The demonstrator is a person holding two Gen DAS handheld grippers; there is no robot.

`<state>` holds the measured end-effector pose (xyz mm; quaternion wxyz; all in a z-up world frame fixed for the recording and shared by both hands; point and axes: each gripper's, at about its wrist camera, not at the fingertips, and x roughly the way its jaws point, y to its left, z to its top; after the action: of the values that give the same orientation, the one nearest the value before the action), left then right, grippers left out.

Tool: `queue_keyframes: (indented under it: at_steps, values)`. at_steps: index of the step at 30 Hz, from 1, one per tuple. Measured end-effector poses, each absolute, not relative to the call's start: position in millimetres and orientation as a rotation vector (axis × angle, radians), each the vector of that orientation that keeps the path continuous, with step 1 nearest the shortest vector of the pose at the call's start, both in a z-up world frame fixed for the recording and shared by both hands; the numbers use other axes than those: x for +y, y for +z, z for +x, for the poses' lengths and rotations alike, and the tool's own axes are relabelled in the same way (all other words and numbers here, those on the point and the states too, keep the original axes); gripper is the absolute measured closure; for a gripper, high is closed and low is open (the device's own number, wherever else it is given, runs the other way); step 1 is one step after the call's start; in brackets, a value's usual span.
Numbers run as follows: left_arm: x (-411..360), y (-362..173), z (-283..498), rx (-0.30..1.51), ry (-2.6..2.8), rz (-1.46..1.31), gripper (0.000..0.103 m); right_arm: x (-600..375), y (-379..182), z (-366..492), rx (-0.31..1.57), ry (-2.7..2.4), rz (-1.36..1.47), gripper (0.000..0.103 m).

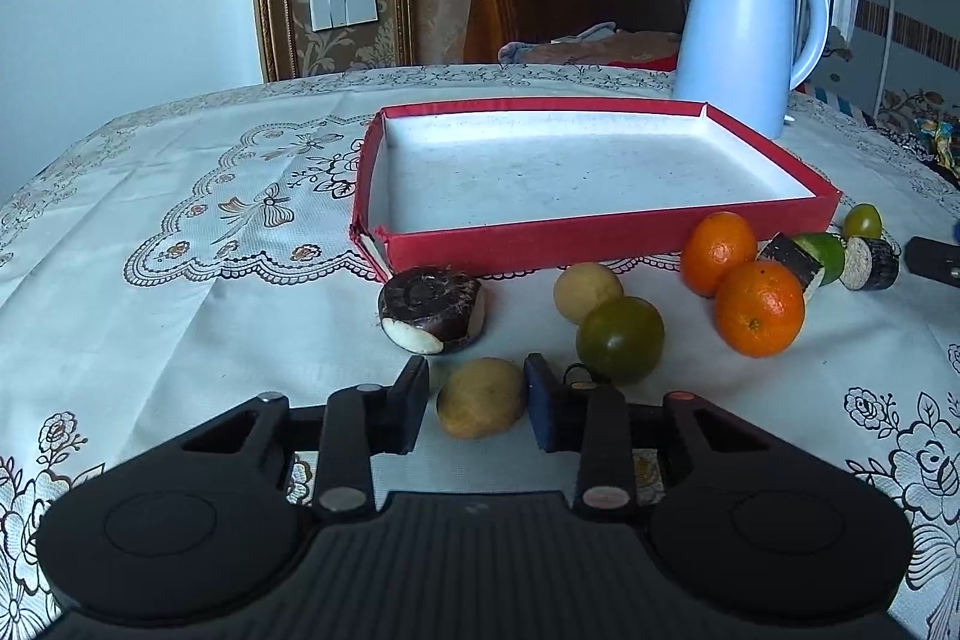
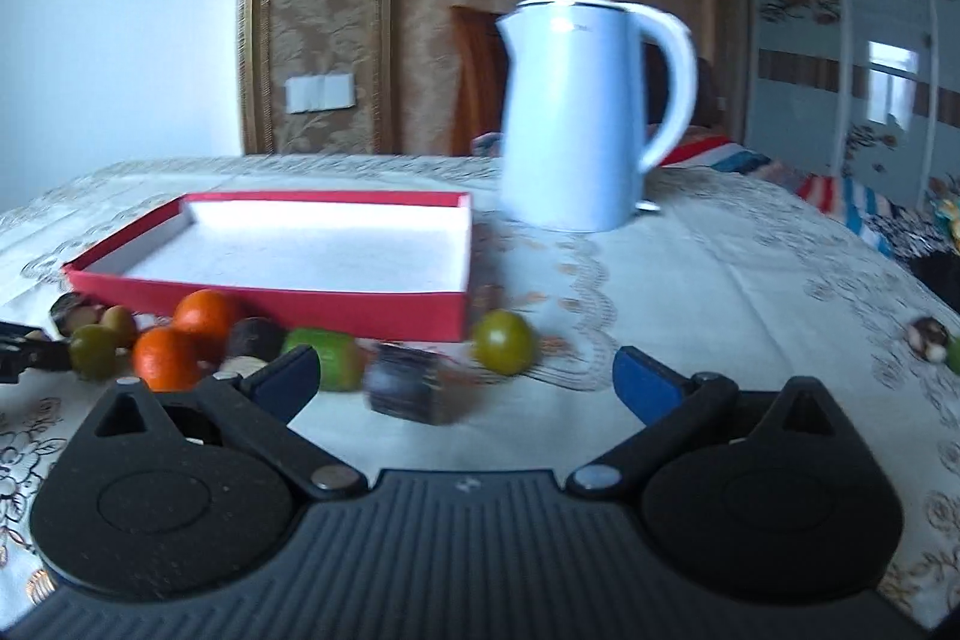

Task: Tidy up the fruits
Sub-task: 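Grasp the small potato with the left gripper while the right gripper grasps the dark eggplant slice, then carry both held pieces over the red tray and open both grippers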

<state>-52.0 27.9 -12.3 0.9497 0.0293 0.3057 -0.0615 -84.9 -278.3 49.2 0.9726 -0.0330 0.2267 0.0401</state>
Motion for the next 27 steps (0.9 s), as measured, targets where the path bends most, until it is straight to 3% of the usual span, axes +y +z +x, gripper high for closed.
queue_keyframes:
  at_steps: [6, 11, 19, 27]
  values:
    - [31.4, -12.2, -51.4, 0.623, -0.132, 0.044, 0.073, -263.3, 43.1, -62.6, 0.569, 0.113, -0.069, 0.020]
    - [31.7, -12.4, -51.3, 0.623, -0.132, 0.044, 0.073, -262.2, 37.7, -51.9, 0.622, 0.139, -0.029, 0.044]
    - [32.5, -12.4, -51.8, 0.624, -0.133, 0.040, 0.074, -261.9, 38.2, -47.6, 0.618, 0.168, 0.004, 0.073]
    - [33.7, -8.6, -51.8, 0.620, -0.119, 0.030, 0.074, -263.0, 41.2, -50.3, 0.589, 0.150, 0.000, 0.073]
